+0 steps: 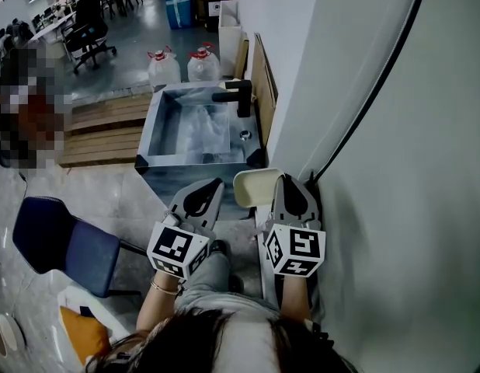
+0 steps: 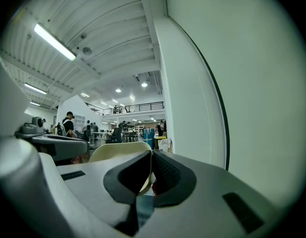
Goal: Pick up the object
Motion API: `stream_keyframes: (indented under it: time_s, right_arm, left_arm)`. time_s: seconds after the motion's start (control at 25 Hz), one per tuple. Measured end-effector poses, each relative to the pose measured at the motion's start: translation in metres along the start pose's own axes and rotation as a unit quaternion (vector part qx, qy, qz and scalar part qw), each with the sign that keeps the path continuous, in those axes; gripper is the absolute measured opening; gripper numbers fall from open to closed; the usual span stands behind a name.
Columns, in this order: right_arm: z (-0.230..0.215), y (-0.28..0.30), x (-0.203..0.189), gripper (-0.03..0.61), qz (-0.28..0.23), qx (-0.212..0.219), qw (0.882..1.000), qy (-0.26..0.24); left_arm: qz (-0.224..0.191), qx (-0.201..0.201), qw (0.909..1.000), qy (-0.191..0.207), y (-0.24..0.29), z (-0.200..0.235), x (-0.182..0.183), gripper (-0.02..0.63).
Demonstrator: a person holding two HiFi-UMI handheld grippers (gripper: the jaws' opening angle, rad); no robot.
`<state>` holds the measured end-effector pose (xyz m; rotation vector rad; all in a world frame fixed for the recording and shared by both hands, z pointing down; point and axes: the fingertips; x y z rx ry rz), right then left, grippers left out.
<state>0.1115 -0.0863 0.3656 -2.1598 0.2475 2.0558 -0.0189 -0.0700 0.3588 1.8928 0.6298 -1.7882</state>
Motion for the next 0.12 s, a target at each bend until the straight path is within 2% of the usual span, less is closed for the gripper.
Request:
stream_keyframes:
  time_s: [0.12]
  right_arm:
    - [-0.0010,0.0063,-0.0025,0.032,0.000,0.003,1.000,-0.002]
  left_arm:
    - [0.000,0.004,1.0000,0.000,0.0047,0.0045,-0.0031,0.009]
Point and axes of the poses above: the fingertips, and each gripper's own axes: y forward along the fingers, z to its left, x out of its top, and after that the axes turned 1 degree about -z, right-handed
